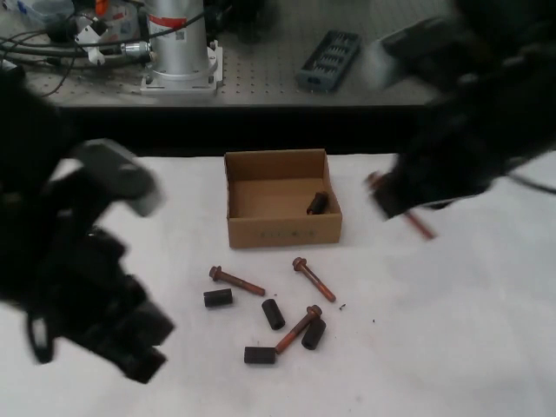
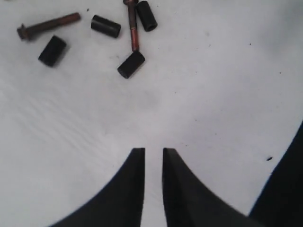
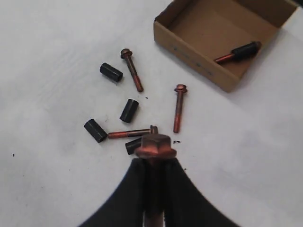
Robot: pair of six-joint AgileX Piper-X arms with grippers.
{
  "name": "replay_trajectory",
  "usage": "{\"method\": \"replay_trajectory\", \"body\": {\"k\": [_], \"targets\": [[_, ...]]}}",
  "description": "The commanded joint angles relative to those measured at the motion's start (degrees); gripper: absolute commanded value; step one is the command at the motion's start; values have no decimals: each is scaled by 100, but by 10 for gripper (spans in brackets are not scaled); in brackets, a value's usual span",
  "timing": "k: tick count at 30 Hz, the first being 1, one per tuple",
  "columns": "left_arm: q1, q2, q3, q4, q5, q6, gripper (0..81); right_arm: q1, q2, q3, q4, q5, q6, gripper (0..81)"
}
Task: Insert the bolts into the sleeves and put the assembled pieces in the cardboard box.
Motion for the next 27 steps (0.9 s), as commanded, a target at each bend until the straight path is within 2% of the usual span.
{"method": "replay_trajectory", "body": {"k": [1, 4, 10, 19, 27], "targets": [[-586, 959, -690, 82, -526, 998, 216, -151, -454, 161, 32, -86, 86, 39], [-844, 1615, -1150, 82, -987, 1151, 321, -367, -1143, 419, 169, -86, 255, 39], [-1220, 2663, -1834, 82, -1394, 1759, 256, -681, -2459, 724, 649, -86, 421, 39], [-1310, 3733, -2266, 142, -1476, 2204, 291, -832, -3641, 788, 1507, 605, 421, 39], [-1310, 4259, -2263, 105, -1645, 2641, 291, -832, -4005, 788, 2030, 867, 421, 39]]}}
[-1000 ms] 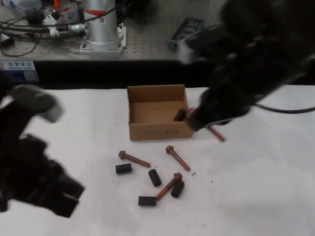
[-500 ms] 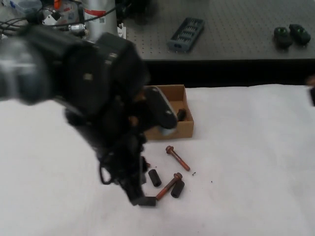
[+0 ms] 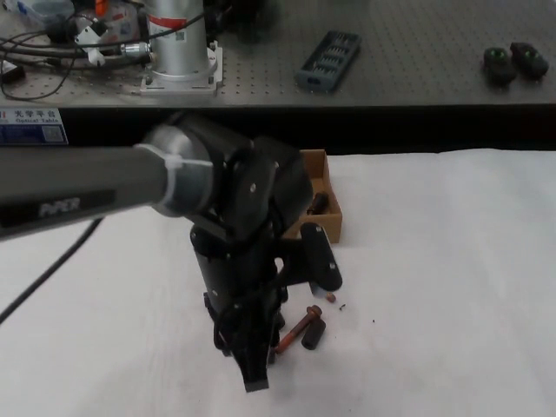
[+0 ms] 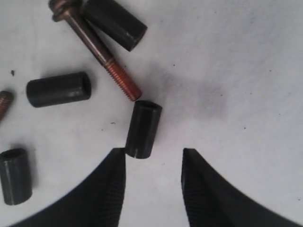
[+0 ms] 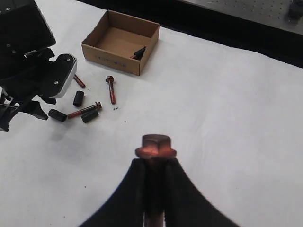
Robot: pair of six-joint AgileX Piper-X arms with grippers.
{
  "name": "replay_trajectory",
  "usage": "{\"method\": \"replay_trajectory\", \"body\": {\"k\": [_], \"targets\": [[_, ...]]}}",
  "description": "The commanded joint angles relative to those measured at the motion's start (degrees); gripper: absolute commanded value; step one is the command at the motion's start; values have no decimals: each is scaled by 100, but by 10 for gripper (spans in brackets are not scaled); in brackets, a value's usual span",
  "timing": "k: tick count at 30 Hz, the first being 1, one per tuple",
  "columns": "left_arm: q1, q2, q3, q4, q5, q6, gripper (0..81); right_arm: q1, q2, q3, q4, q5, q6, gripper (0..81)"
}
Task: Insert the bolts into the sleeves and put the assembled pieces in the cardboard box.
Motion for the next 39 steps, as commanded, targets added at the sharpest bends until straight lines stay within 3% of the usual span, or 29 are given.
{"method": "replay_trajectory", "body": {"k": [1, 20, 24, 31, 36, 39], "targets": [[-19, 183, -59, 91, -60, 260, 291, -41, -34, -15, 182, 47, 11, 39], [-19, 711, -59, -305, -113, 375, 288, -41, -34, -15, 324, 117, 11, 39], [-19, 714, -44, -352, -111, 375, 217, -41, -34, -15, 324, 117, 11, 39], [-19, 714, -44, -474, -176, -12, 6, -41, -34, -15, 324, 117, 11, 39], [-19, 440, -44, -473, -161, -1125, 6, -41, -34, -15, 139, 117, 312, 39], [-19, 88, -44, -531, 232, -1949, 6, -41, -60, 69, -321, 117, 308, 39]]}}
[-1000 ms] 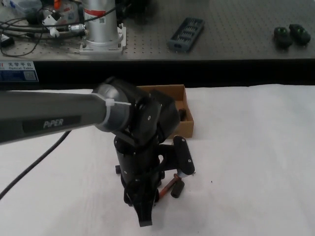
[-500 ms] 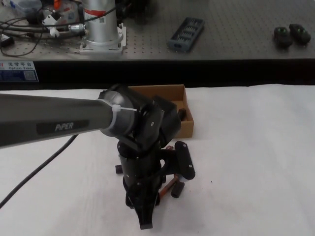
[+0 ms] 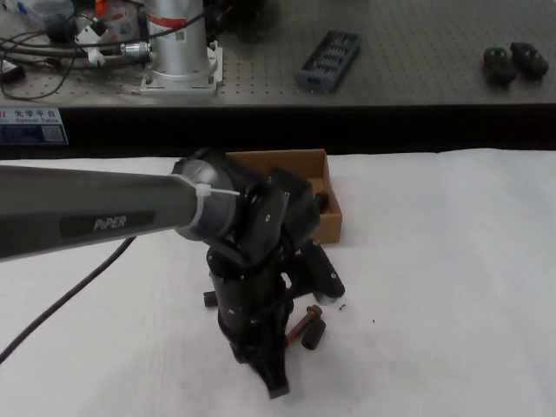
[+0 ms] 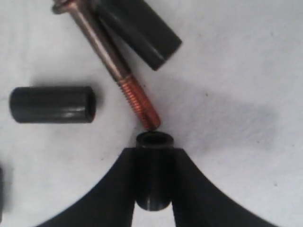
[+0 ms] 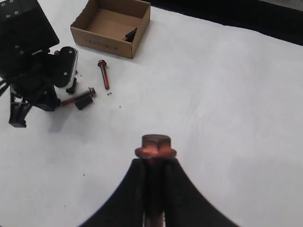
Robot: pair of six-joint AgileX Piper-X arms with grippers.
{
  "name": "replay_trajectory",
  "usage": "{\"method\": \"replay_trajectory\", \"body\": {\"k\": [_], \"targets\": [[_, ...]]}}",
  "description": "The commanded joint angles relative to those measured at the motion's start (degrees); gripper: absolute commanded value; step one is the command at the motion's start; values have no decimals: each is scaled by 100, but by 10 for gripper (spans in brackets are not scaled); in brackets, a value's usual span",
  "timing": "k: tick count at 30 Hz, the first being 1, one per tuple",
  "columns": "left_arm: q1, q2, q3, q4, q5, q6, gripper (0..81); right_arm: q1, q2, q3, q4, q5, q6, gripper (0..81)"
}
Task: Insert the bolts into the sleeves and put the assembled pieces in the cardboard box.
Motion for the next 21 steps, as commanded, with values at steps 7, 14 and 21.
{"method": "replay_trajectory", "body": {"k": [7, 14, 21], "targets": [[-19, -1598, 467, -826, 1334, -2413, 6, -41, -539, 903, -2391, -264, 458, 39], [-92, -3144, 1572, -2302, 1770, -3304, 6, -41, -981, 2058, -4186, -1610, 1089, 39], [-420, -4583, 2299, -3098, 1909, -3336, 6, -41, -771, 3129, -7327, -2707, 2095, 39]]}}
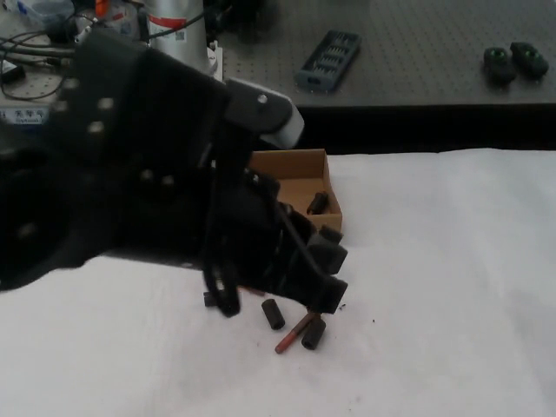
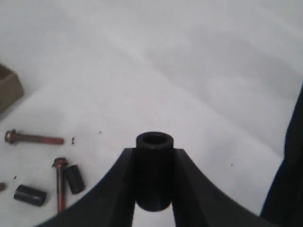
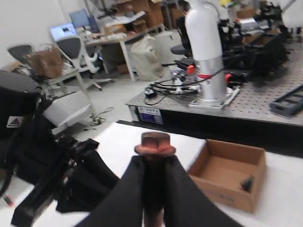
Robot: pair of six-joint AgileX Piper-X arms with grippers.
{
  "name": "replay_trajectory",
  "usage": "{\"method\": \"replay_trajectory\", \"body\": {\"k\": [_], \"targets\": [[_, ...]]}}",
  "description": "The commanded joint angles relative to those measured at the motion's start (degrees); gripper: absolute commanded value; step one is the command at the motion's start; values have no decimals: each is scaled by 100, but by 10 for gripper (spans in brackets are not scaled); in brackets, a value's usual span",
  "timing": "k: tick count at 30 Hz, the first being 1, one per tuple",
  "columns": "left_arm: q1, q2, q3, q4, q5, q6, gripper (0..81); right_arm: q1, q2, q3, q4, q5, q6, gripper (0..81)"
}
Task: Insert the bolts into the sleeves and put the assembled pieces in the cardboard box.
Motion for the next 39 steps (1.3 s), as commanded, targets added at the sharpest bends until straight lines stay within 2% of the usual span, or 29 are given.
{"method": "replay_trajectory", "body": {"k": [1, 6, 10, 13, 21, 26, 39], "targets": [[-251, -956, 424, -739, 186, -81, 6, -30, 162, 278, -1546, -482, 561, 39], [-459, -1473, 851, -1450, 186, -81, 6, -30, 745, 394, -2634, -1250, 973, 39], [-605, -1536, 1268, -2013, 529, -81, 6, -30, 1290, 394, -3588, -1883, 1242, 39], [-731, -1536, 1654, -2443, 531, -81, 6, 72, 1677, 394, -4225, -2251, 1423, 39], [-800, -1536, 2228, -3805, 471, -81, 6, 836, 2280, 394, -4536, -2329, 1422, 39], [-800, -1536, 2246, -4047, 472, -81, 6, 1261, 2499, 394, -4536, -2329, 1348, 39], [-800, -1547, 2246, -4500, 472, -81, 6, 1360, 2683, 359, -4642, -2054, 945, 39]]}}
